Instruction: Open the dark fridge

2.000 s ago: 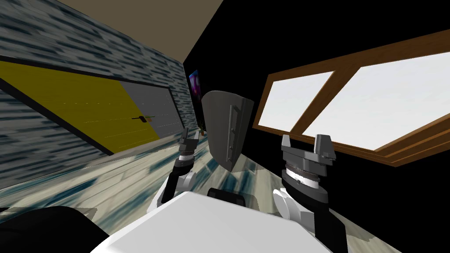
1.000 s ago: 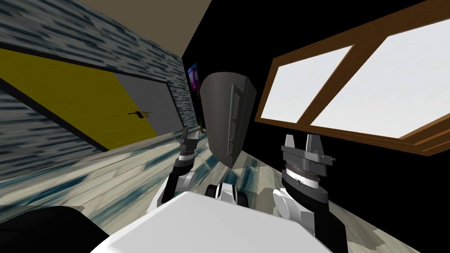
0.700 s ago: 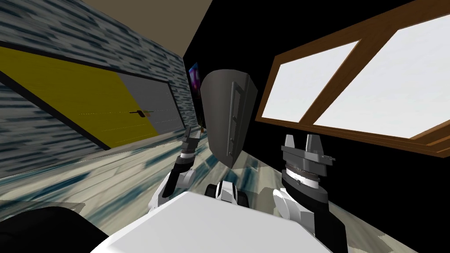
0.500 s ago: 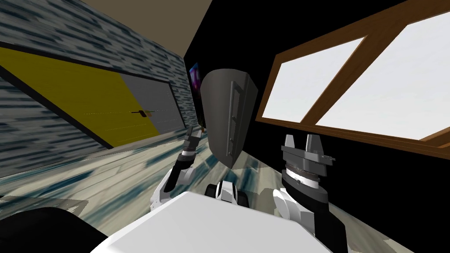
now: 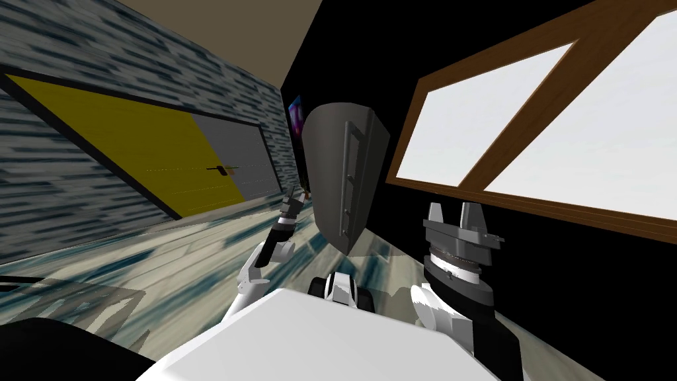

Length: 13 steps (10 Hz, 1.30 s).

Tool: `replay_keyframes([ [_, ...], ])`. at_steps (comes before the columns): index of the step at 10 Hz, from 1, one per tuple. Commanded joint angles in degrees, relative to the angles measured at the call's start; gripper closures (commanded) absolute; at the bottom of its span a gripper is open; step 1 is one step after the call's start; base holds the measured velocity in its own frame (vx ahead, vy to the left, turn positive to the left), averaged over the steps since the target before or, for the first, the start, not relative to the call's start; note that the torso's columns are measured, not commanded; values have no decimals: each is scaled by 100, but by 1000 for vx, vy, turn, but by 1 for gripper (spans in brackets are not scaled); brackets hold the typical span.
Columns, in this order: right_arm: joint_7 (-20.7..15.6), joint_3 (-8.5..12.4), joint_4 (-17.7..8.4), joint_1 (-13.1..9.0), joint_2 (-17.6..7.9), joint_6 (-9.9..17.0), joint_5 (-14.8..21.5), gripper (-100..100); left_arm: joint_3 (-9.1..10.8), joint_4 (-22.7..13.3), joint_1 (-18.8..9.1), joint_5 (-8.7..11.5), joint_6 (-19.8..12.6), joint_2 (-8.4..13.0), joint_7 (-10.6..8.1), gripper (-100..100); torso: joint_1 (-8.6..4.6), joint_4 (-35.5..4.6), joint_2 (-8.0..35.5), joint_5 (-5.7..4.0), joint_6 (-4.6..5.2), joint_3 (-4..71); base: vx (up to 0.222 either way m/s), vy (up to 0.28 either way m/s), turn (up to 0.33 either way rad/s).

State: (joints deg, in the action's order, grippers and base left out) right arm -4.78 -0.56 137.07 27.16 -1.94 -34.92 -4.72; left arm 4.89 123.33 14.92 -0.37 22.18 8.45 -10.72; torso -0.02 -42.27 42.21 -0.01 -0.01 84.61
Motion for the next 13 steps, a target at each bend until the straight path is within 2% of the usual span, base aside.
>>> replay_keyframes([
  [1, 0, 0, 0, 0, 0, 0, 0, 0, 137, -174, -427, -7, -421, 33, -114, -100, 4, -1, 4, 1, 2, -2, 33, -65, 46],
  [2, 0, 0, 0, 0, 0, 0, 0, 0, 137, -174, -481, -7, -466, 33, -114, -100, 2, -2, 6, 1, 1, -4, 22, -54, 40],
  [3, 0, 0, 0, -1, 0, 0, 0, 0, 249, -304, -721, 2, -706, 62, -199, -100, 6, -3, 12, 1, 1, -7, 16, -58, 67],
  [4, 0, 0, 0, 0, 0, 0, 0, 0, 249, -304, -756, 2, -720, 62, -199, -100, 4, -3, 12, 1, 0, -7, 13, -55, 40],
  [5, 0, 0, 0, -1, 0, 0, 0, 0, 366, -439, -968, 12, -925, 85, -286, -100, 4, -3, 12, 1, 1, -7, 14, -76, 83],
  [6, 0, 0, 0, 0, 0, 0, 0, 0, 366, -439, -1042, 12, -985, 85, -286, -100, -4, -2, 8, -1, 0, -5, 18, -67, 43],
  [7, 0, 0, 0, -1, 0, 0, 0, 0, 487, -578, -1280, 24, -1224, 103, -374, -100, 1, -1, 5, 0, 2, -3, 39, -68, 78],
  [8, 0, 0, 0, 0, 0, 0, 0, 0, 487, -578, -1336, 24, -1258, 103, -374, -100, 3, 0, -1, 1, 0, 1, 25, -63, 49],
  [9, 0, 0, 0, -1, 0, 0, 0, 0, 611, -722, -1570, 36, -1493, 117, -463, -100, 5, -1, 5, 1, 2, -2, 24, -84, 72],
  [10, 0, 0, 0, 0, 0, 0, 0, 0, 611, -722, -1638, 36, -1540, 117, -463, -100, -3, -2, 7, -1, 1, -4, 20, -75, 50],
  [11, 0, 0, 0, -1, 0, 0, 0, 0, 738, -870, -1877, 51, -1764, 128, -551, -100, 2, -3, 10, 0, 1, -6, 20, -71, 101],
  [12, 0, 0, 0, 0, 0, 0, 0, 0, 738, -870, -1946, 51, -1829, 128, -551, -100, 4, -3, 9, 1, 0, -5, 18, -75, 46],
  [13, 0, 0, 0, -1, 0, 0, 0, 0, 867, -1023, -2166, 67, -2010, 136, -638, -100, 2, -3, 9, 0, 2, -5, 15, -107, 89],
])
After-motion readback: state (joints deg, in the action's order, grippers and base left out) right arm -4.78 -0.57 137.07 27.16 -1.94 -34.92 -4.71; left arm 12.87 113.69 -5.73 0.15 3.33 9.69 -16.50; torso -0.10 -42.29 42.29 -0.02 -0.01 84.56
